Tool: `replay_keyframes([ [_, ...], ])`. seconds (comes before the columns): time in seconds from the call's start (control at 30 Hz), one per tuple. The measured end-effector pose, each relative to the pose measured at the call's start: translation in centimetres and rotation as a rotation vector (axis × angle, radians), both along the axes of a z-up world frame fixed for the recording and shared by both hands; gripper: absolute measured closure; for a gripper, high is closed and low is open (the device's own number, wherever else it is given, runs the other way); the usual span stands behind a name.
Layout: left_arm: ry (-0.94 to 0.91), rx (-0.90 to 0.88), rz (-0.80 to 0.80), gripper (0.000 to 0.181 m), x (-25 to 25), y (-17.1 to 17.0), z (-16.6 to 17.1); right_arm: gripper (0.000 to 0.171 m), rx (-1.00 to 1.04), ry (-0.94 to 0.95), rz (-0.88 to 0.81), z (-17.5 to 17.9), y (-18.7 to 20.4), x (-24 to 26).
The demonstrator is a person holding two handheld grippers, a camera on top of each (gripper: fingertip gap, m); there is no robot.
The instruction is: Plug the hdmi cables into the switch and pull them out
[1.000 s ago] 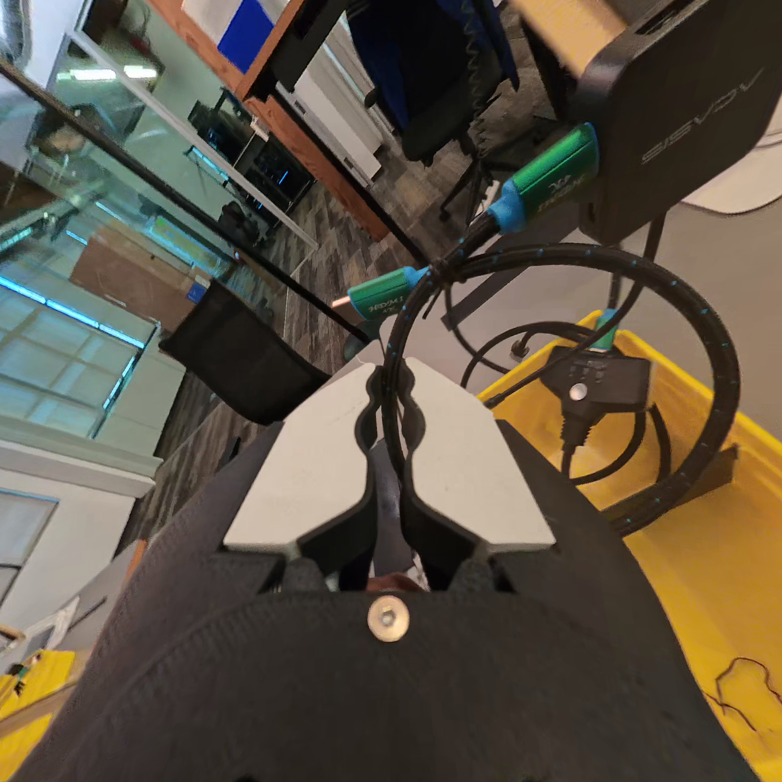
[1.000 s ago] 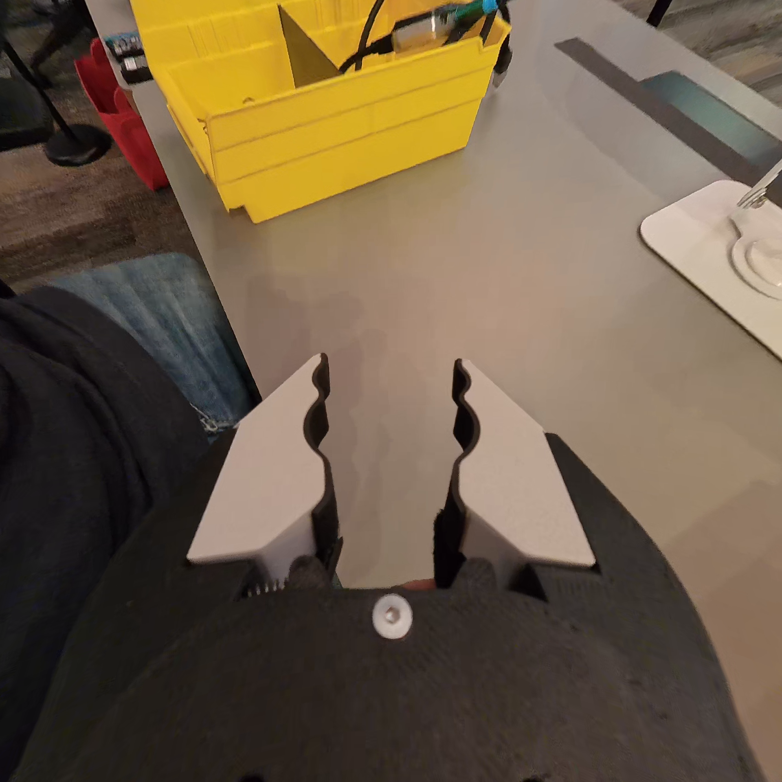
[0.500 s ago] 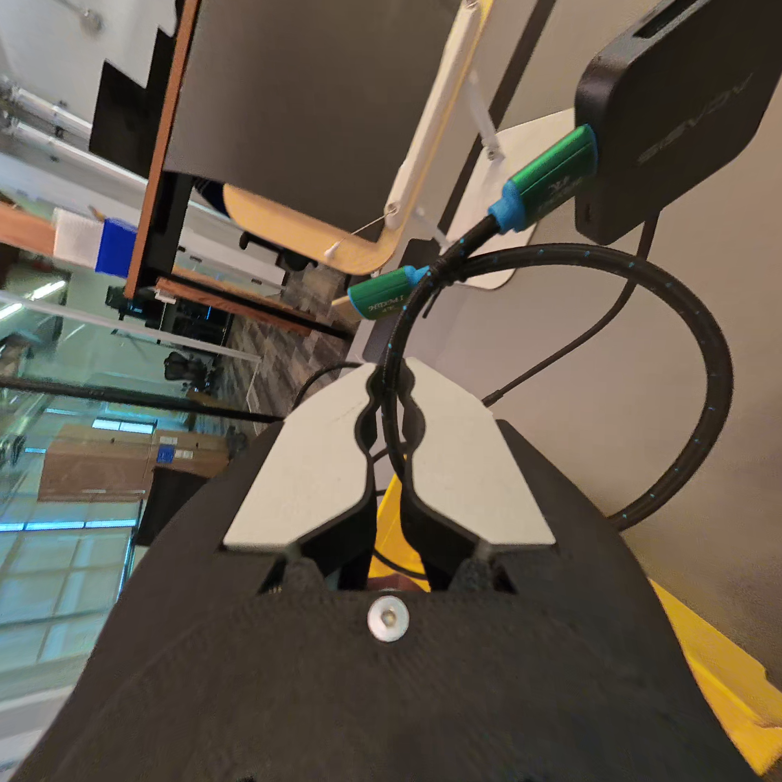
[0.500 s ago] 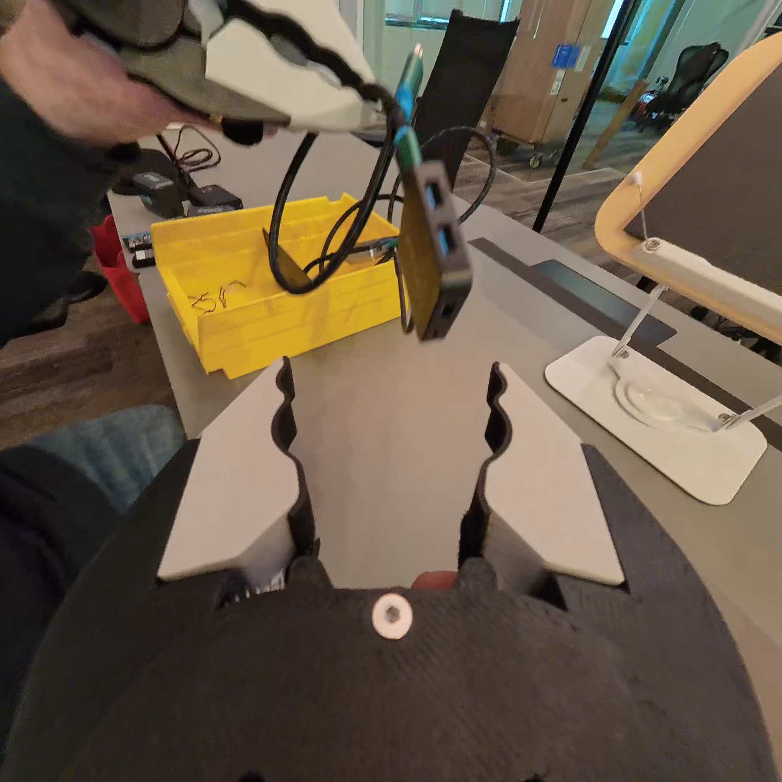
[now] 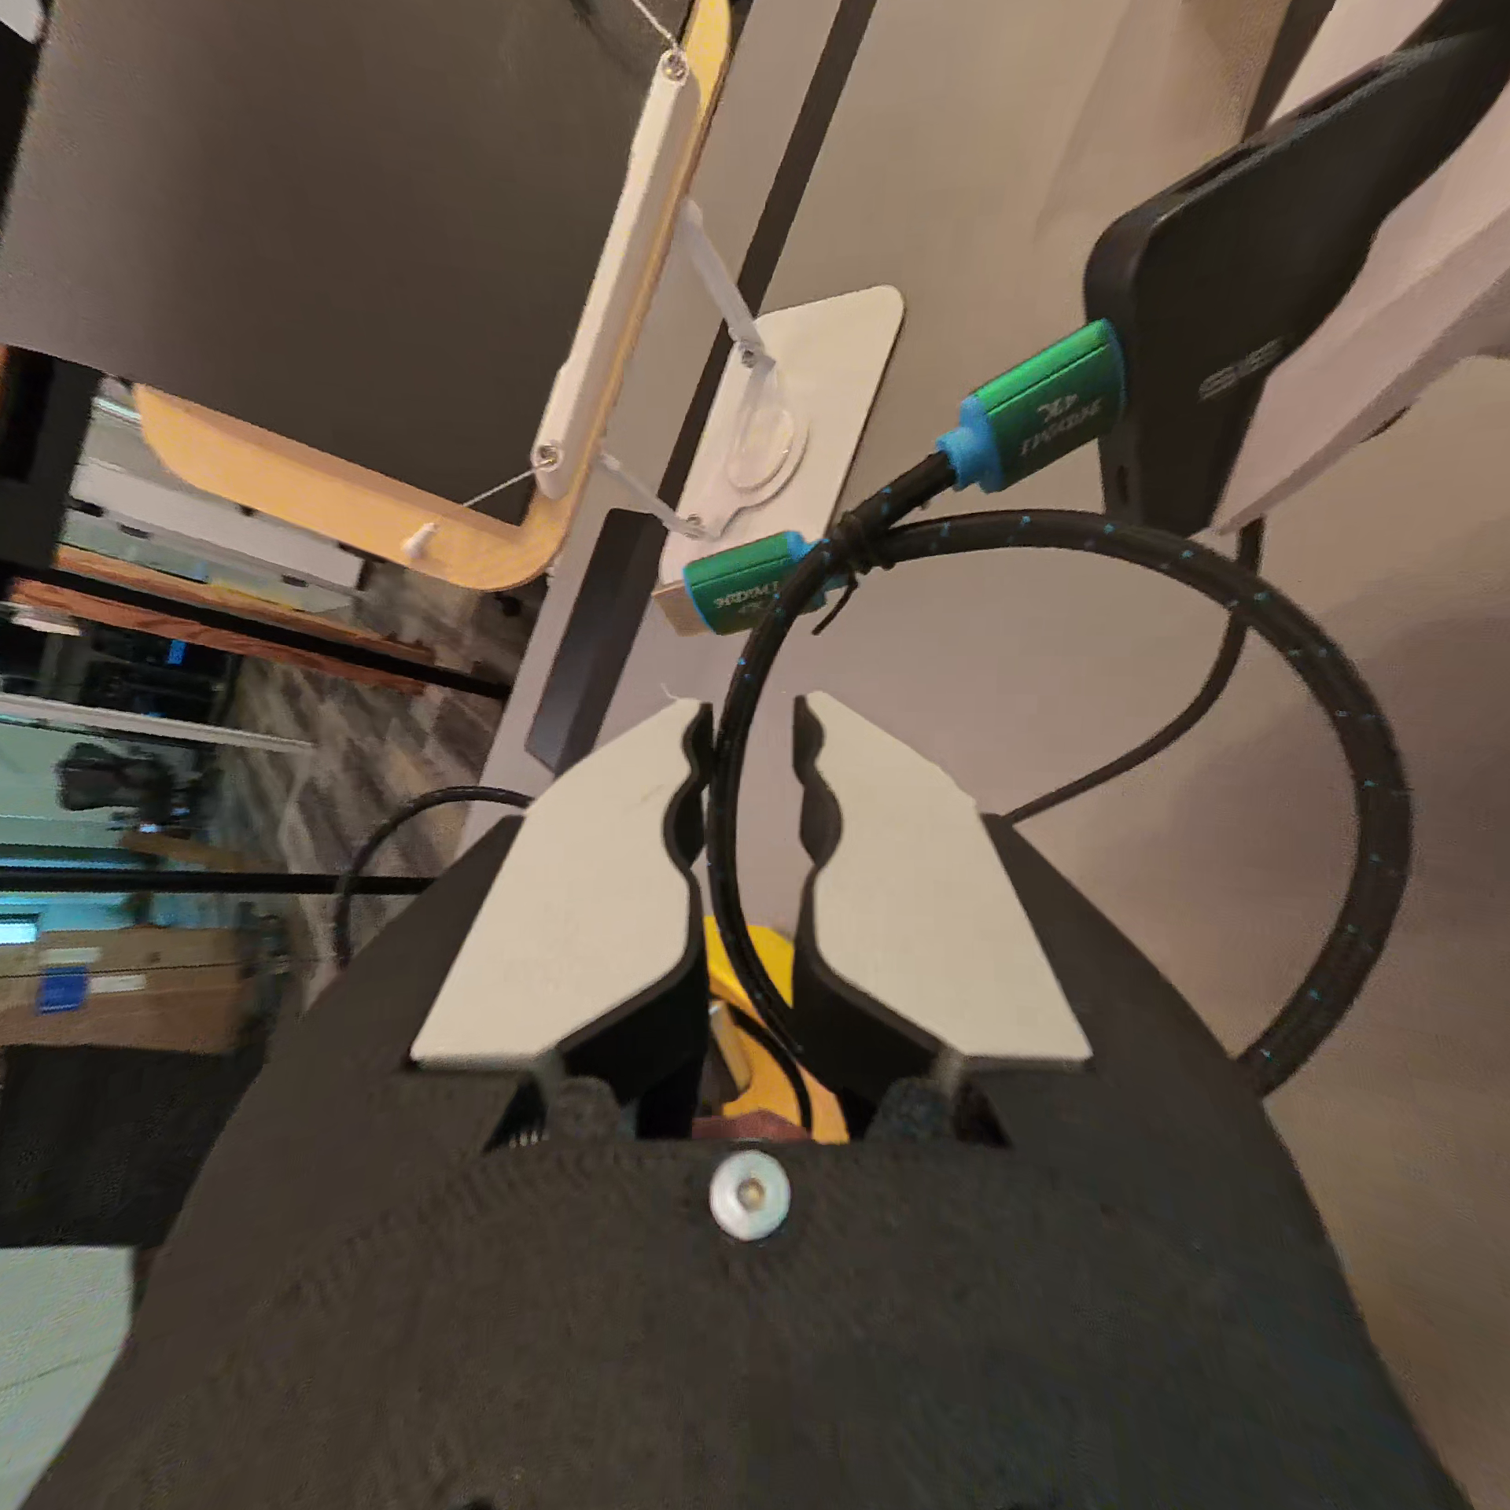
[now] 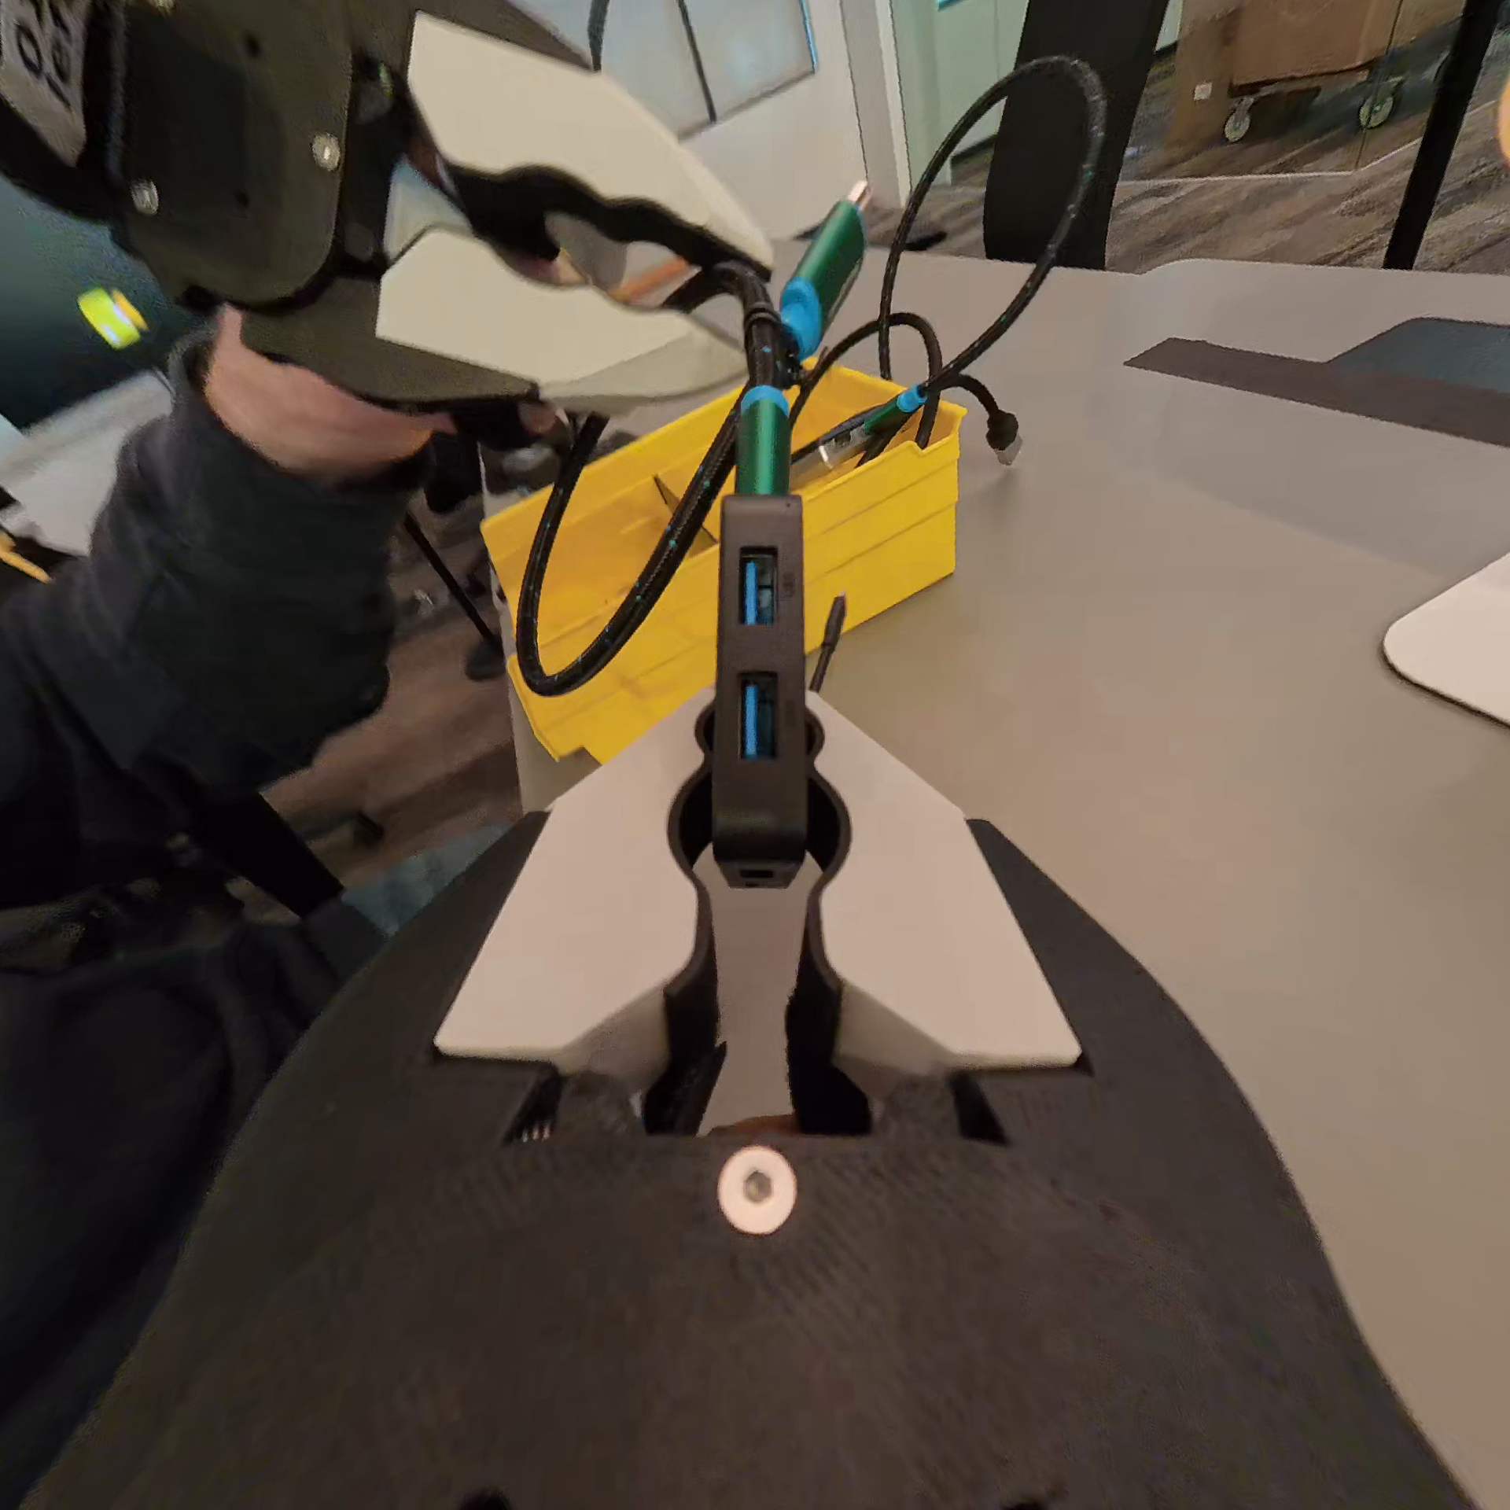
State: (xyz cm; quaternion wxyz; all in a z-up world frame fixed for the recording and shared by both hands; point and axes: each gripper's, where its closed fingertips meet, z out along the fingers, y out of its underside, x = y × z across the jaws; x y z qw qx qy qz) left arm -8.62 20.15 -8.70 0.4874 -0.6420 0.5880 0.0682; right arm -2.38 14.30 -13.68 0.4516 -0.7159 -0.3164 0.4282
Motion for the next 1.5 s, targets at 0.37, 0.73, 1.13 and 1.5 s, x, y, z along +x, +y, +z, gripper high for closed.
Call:
replay_keyframes([
  [0.37, -0.048, -0.064, -0.184, 0.143, 5.6, -6.1, 0.3, 0.160, -0.113, 0.176, -0.108, -0.3, 1.6, 1.8],
  [0.73, 0.010, -0.122, -0.063, 0.105, 9.4, -6.6, -6.5, 0.160, -0.104, 0.179, -0.129, -0.4, 1.2, 1.7],
  [1.13, -0.055, -0.161, -0.057, 0.085, 8.5, -5.0, -6.0, 0.160, -0.033, 0.054, -0.119, -1.0, 1.0, 1.0],
  [1.5, 0.126, -0.040, -0.116, 0.111, 7.4, -4.2, -7.4, 0.155, 0.019, -0.113, -0.048, -2.3, -0.3, -0.7],
])
